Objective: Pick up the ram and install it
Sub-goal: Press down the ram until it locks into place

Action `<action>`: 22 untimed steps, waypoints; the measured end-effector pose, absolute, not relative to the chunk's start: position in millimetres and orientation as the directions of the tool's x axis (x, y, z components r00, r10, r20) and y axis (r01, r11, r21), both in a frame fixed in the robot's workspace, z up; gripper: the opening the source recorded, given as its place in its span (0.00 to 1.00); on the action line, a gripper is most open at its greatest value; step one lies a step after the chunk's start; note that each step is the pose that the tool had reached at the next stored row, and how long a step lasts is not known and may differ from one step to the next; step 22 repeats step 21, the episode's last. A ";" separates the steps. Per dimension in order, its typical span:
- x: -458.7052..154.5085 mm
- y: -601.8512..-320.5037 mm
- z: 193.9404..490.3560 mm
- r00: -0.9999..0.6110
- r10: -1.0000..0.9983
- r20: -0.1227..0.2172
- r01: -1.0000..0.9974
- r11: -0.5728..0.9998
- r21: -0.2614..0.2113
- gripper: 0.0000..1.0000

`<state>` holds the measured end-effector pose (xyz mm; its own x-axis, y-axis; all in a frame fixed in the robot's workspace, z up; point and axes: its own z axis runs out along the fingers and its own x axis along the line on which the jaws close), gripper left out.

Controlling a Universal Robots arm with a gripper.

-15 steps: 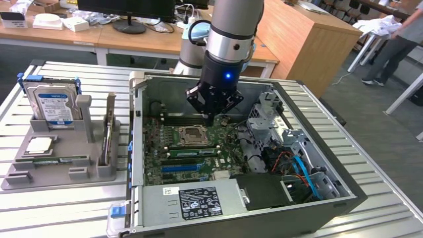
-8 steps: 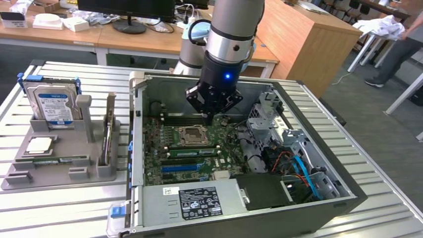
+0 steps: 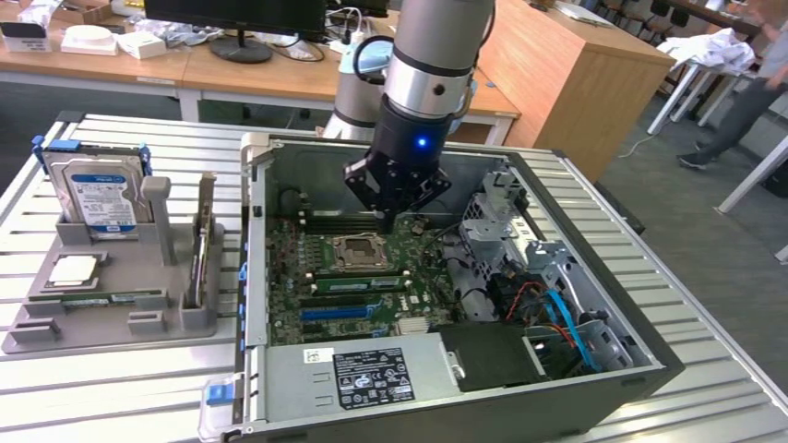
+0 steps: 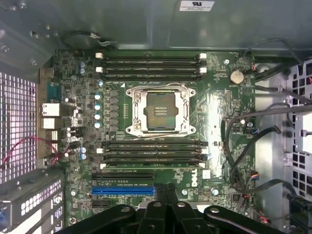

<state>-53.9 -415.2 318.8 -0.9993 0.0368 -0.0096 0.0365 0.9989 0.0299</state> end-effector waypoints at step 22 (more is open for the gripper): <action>-53.9 -415.2 318.6 -0.999 0.052 -0.004 0.051 0.998 0.031 0.10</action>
